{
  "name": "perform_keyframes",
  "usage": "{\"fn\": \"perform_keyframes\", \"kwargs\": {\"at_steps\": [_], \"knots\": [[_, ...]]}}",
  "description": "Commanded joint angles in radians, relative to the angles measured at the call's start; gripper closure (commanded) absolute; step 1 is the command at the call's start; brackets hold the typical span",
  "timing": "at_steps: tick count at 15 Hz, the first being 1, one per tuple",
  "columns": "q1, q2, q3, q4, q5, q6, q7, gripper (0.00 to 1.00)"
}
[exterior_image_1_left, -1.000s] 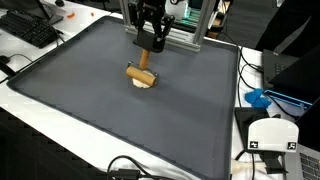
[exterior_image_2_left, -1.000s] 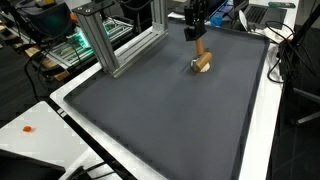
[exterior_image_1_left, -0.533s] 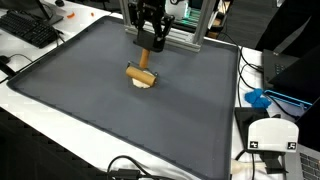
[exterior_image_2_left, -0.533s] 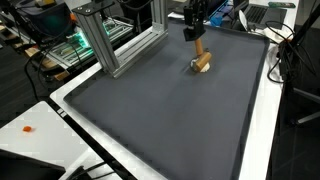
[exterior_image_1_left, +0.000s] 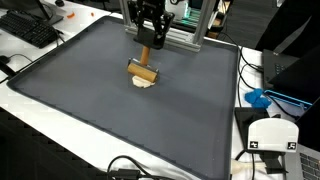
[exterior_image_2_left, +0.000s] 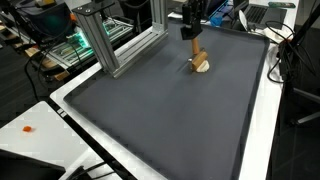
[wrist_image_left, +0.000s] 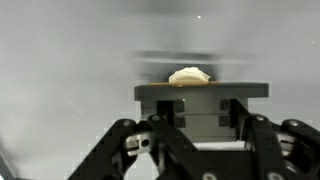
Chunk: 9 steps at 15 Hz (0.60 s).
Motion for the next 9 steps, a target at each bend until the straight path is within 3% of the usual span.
{"fn": "perform_keyframes", "kwargs": {"at_steps": [1,9], "knots": [[-0.010,0.004,0.005,-0.006,0.032,-0.070,-0.045,0.65],[-0.012,0.003,0.009,0.001,0.044,-0.123,-0.085,0.65]]}}
